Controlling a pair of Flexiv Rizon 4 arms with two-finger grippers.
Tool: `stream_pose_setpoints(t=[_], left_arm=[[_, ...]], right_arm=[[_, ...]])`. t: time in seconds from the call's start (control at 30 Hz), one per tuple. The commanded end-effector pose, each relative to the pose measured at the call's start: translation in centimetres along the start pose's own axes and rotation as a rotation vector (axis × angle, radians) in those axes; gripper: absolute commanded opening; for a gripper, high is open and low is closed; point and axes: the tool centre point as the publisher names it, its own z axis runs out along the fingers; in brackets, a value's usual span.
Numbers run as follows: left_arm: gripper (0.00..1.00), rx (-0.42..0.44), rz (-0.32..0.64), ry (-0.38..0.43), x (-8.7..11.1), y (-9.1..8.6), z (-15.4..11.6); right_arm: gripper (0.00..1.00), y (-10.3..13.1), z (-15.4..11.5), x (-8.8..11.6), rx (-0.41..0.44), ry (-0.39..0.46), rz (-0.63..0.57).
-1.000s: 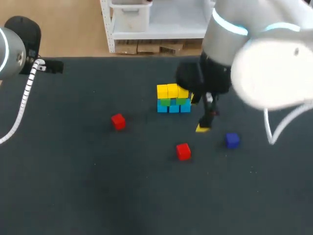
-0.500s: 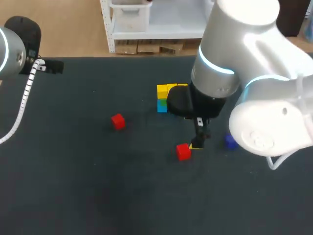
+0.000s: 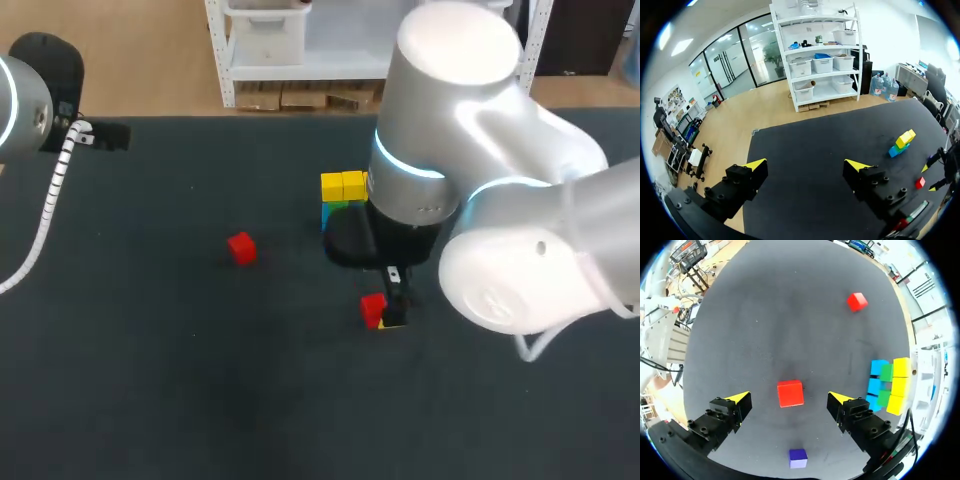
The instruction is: Place the blue cubes, place green cubes on the blue cubes, place the yellow cubes on the green cubes, then place the red cubes on the yellow cubes, and place purple cube on the red cubes.
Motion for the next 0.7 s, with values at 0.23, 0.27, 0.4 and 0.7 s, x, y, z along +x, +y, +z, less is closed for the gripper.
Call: stream_pose_setpoints(t=[0.23, 0.27, 0.4, 0.7], left_arm=[[1.00, 0.003, 0.001, -0.001, 0.0, 0.1, 0.0], [1.00, 0.003, 0.001, -0.001, 0.0, 0.1, 0.0], [1.00, 0.003, 0.001, -0.001, 0.0, 0.1, 0.0], [1.00, 0.003, 0.001, -0.001, 0.0, 0.1, 0.0]], right_arm=[[1.00, -0.6, 1.7, 0.4, -0.051, 0.006, 0.008], [1.00, -0.5, 1.9, 0.4, -0.055, 0.008, 0.007], [1.00, -0.4, 2.3, 0.2, -0.061, 0.017, -0.002], [0.47, -0.3, 3.3, 0.3, -0.069, 0.041, -0.013]])
